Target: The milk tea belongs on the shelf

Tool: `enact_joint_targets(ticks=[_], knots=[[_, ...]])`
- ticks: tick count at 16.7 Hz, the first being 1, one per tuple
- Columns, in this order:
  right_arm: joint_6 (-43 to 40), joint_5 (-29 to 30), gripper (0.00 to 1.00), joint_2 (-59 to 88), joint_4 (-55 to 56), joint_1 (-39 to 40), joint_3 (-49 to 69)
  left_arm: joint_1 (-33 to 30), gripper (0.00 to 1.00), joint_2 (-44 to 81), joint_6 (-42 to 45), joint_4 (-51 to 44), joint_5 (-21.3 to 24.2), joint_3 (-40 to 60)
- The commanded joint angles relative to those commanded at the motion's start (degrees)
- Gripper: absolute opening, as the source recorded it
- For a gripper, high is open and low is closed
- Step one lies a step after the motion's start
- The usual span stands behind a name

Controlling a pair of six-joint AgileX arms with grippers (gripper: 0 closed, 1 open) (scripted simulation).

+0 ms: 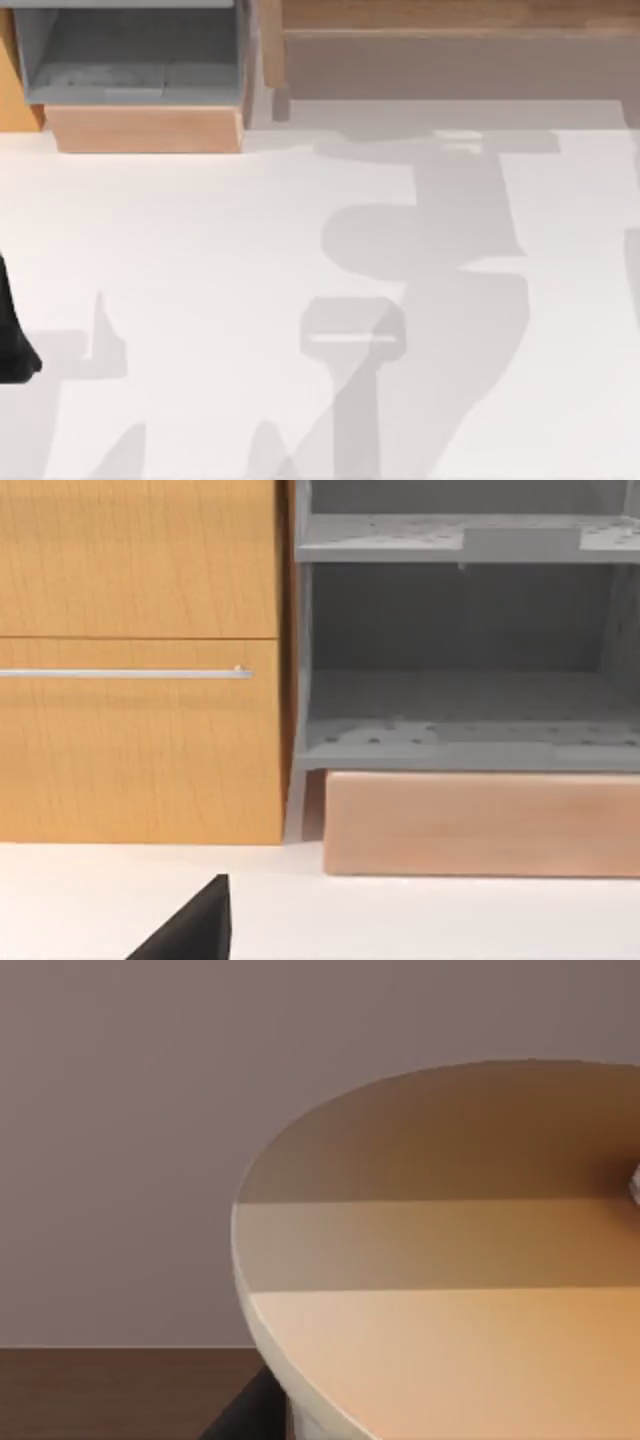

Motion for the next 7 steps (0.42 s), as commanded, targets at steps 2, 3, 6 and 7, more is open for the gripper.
enact_joint_targets(ticks=[2,3,6,7], knots=[[0.00,0.00,1.00,0.00,0.00,0.00,0.00,0.00,1.00,0.00,0.00,0.00,0.00,0.00],[0.00,0.00,1.00,0.00,0.00,0.00,0.00,0.00,1.00,0.00,0.00,0.00,0.00,0.00],[0.00,0.00,1.00,0.00,0.00,0.00,0.00,0.00,1.00,0.00,0.00,0.00,0.00,0.00],[0.00,0.00,1.00,0.00,0.00,0.00,0.00,0.00,1.00,0.00,0.00,0.00,0.00,0.00]])
